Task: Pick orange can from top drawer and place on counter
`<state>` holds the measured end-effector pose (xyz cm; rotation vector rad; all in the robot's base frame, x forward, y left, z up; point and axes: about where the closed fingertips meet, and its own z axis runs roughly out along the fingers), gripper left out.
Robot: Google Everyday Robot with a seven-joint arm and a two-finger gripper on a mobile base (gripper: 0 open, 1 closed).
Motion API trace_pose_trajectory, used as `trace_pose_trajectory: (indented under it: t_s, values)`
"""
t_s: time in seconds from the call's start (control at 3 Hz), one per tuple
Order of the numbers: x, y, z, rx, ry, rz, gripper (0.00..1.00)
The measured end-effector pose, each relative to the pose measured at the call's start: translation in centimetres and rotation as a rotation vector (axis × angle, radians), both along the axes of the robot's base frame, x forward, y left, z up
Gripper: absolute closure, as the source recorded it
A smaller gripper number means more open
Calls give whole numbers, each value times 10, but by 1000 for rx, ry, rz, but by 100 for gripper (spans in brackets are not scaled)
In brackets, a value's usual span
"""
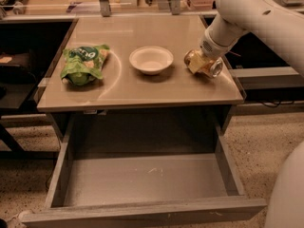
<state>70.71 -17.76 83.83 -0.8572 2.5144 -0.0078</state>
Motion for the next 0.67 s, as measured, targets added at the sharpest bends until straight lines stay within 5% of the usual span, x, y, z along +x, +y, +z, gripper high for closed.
trace_pose_trajectory:
  t_s: [0.33,0.67]
  values:
    - [0,0,0,0,0,0,0]
    - [0,0,0,0,0,0,0]
